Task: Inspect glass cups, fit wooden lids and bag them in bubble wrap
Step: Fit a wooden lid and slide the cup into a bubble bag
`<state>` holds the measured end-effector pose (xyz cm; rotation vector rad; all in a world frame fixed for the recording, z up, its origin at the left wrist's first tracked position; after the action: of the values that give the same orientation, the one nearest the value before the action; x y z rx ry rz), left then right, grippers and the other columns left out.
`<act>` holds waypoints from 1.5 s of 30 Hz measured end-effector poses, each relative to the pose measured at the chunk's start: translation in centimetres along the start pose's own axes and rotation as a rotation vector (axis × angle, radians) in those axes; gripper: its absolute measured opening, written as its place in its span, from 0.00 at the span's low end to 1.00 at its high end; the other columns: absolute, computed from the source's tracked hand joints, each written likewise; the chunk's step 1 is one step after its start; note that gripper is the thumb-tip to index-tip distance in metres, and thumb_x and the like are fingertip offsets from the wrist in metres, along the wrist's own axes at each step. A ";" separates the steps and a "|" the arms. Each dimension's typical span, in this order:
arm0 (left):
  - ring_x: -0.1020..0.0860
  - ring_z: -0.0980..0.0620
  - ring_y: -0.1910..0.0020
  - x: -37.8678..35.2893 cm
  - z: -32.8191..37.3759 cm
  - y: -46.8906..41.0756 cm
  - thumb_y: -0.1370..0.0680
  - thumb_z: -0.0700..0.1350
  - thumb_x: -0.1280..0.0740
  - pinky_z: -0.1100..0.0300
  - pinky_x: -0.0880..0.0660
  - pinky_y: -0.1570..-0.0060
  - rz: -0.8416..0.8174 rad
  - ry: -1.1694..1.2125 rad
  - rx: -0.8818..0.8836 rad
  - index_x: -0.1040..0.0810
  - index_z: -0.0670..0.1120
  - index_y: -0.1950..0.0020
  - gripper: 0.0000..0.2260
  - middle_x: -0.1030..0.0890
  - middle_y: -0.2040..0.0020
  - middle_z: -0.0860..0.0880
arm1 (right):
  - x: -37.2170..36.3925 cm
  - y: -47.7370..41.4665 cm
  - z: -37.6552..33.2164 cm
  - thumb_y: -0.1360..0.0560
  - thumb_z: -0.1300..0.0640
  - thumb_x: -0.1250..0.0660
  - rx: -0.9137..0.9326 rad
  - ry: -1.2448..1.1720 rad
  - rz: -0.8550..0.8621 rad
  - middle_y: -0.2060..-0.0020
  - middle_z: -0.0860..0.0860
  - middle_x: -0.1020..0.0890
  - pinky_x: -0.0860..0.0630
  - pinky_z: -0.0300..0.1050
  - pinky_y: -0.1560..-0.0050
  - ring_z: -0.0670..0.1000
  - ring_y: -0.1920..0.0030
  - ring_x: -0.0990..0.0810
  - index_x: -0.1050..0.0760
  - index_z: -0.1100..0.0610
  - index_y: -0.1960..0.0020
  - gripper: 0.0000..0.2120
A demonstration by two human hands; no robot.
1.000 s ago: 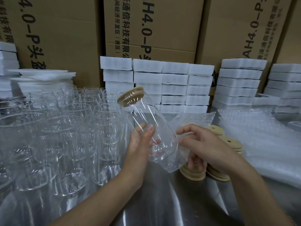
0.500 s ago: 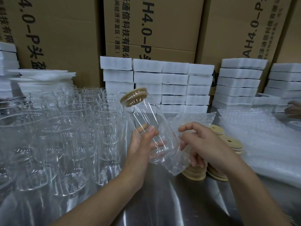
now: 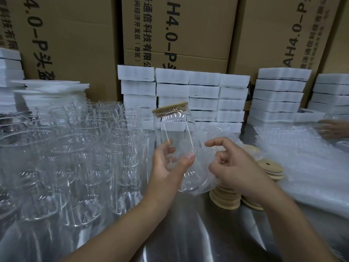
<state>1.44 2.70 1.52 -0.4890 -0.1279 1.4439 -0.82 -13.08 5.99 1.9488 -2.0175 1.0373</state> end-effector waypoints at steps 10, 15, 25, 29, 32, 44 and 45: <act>0.29 0.57 0.37 0.3 0.6 0.2 0.46 0.68 0.29 0.49 0.26 0.36 0.092 -0.160 -0.049 0.35 0.71 0.42 0.33 0.32 0.39 0.60 | -0.5 0.6 -0.5 0.28 0.67 0.36 -0.058 -0.135 -0.216 0.76 0.46 0.27 0.33 0.32 0.76 0.41 0.78 0.30 0.39 0.47 0.26 0.34; 0.26 0.51 0.38 0.0 0.7 0.6 0.47 0.67 0.27 0.45 0.26 0.37 0.030 -0.211 -0.046 0.34 0.71 0.40 0.36 0.29 0.37 0.54 | -0.3 0.6 -1.1 0.26 0.52 0.30 -0.039 -0.208 -0.085 0.73 0.46 0.26 0.30 0.36 0.73 0.44 0.74 0.28 0.31 0.47 0.30 0.25; 0.32 0.63 0.38 -0.6 1.5 1.0 0.45 0.62 0.26 0.78 0.34 0.44 -0.074 -0.425 -0.186 0.38 0.73 0.36 0.40 0.31 0.44 0.64 | -1.6 0.6 -1.3 0.49 0.31 0.27 0.083 -0.078 0.236 0.50 0.38 0.21 0.24 0.35 0.61 0.37 0.53 0.20 0.36 0.36 0.45 0.36; 0.31 0.63 0.38 -0.1 1.6 1.0 0.43 0.66 0.29 0.77 0.35 0.45 -0.043 -0.348 -0.216 0.35 0.67 0.34 0.38 0.30 0.38 0.61 | -0.7 0.5 -1.0 0.47 0.33 0.27 0.126 -0.238 0.410 0.50 0.44 0.19 0.25 0.40 0.57 0.43 0.53 0.18 0.33 0.44 0.39 0.40; 0.31 0.65 0.38 -0.1 1.4 0.9 0.43 0.67 0.30 0.70 0.32 0.42 -0.023 -0.301 -0.143 0.36 0.64 0.33 0.39 0.31 0.37 0.62 | 0.3 0.2 -0.8 0.44 0.33 0.28 0.141 -0.349 0.529 0.49 0.47 0.19 0.26 0.41 0.55 0.43 0.53 0.18 0.32 0.52 0.37 0.41; 0.24 0.61 0.74 -0.4 1.6 0.3 0.21 0.35 0.36 0.70 0.27 0.71 0.106 -0.005 0.019 0.24 0.45 0.52 0.06 0.22 0.72 0.52 | 0.1 0.2 -0.4 0.45 0.33 0.27 0.138 -0.339 0.599 0.49 0.44 0.20 0.26 0.41 0.55 0.39 0.54 0.20 0.34 0.41 0.44 0.33; 0.24 0.61 0.74 -0.4 1.6 0.3 0.21 0.33 0.36 0.70 0.27 0.70 0.105 -0.010 0.009 0.24 0.46 0.51 0.08 0.23 0.71 0.52 | 0.1 0.1 -0.4 0.45 0.33 0.27 0.138 -0.338 0.599 0.49 0.44 0.20 0.26 0.41 0.55 0.39 0.55 0.20 0.34 0.41 0.44 0.33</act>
<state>0.47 2.75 2.93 -0.4868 -0.1044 1.5496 -1.09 -12.96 6.26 1.7010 -2.9035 1.0183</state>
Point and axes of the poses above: each hand's wrist, its own y-axis away from the middle knuckle, its own x-axis out of the back of the hand, z = x × y, the point moved 3 cm from there along -y, towards the middle knuckle
